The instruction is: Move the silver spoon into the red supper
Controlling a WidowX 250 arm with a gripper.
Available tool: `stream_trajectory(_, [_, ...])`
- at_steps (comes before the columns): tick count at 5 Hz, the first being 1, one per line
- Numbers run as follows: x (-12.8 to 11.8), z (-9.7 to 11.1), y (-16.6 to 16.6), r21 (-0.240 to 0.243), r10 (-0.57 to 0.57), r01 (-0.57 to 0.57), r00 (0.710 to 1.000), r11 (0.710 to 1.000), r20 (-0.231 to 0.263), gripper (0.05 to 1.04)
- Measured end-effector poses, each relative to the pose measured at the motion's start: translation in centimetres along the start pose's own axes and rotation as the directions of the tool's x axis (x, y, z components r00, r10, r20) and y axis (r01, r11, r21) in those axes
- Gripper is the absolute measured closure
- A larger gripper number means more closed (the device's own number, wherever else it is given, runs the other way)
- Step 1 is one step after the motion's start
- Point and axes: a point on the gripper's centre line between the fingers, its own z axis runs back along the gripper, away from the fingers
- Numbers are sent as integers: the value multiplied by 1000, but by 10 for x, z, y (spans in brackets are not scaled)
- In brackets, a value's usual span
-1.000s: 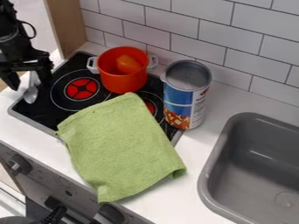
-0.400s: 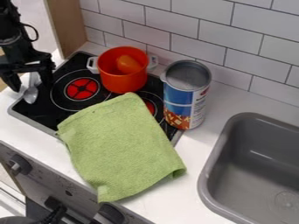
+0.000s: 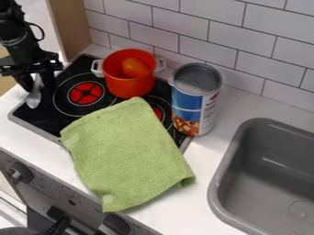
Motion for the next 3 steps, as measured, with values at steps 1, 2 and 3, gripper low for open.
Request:
stream_trajectory(1, [0, 0, 1, -3, 3, -3, 1000, 1000, -12, 853])
stream_trajectory(2, [-1, -1, 3, -14, -8, 8, 1000, 1000, -16, 952])
stream_trajectory(3, [-10, 3, 2, -10, -47, 47, 999, 999, -13, 967])
